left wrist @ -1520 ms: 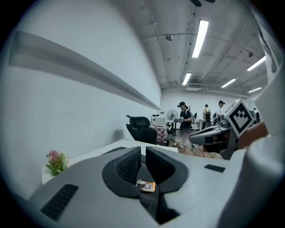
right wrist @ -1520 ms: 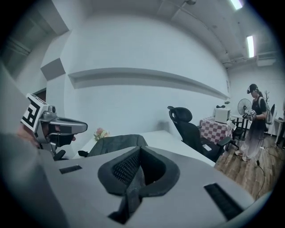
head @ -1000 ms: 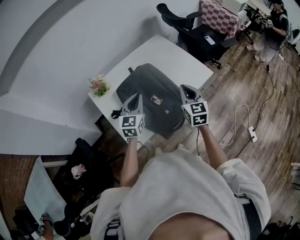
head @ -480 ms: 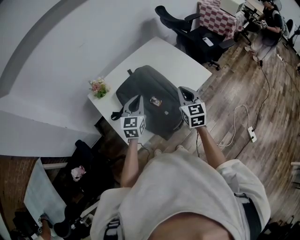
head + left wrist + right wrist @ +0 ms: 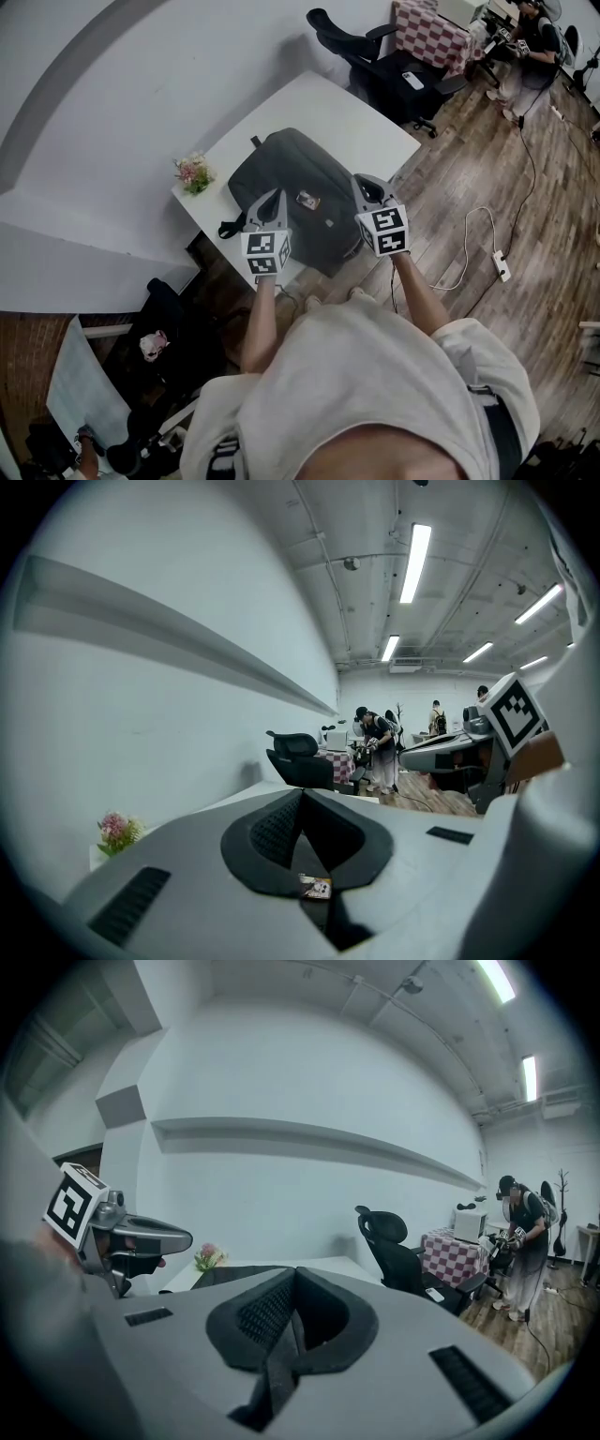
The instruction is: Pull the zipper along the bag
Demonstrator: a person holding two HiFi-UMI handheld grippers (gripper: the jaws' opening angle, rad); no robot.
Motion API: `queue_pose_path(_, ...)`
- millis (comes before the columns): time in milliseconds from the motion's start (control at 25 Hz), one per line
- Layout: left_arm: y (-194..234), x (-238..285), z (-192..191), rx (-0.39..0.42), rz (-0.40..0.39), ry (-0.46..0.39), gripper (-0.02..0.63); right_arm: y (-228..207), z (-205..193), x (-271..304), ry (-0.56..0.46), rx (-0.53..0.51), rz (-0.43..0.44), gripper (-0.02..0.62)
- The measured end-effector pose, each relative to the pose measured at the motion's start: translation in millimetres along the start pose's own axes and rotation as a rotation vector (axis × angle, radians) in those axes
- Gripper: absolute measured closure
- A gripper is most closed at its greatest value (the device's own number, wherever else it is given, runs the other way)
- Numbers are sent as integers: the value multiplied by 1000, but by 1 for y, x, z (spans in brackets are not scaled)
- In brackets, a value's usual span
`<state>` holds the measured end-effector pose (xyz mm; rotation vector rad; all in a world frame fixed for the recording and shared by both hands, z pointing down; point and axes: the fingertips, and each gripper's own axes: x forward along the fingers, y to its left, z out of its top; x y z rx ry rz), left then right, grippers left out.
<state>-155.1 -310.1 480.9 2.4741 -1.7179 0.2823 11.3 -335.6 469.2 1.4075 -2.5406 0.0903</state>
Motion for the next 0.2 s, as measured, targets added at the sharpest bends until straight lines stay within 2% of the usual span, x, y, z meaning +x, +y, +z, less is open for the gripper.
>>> queue_pose_path(200, 1, 4, 2, 6, -5, -4, 580, 6, -1, 2, 5, -40, 11, 581)
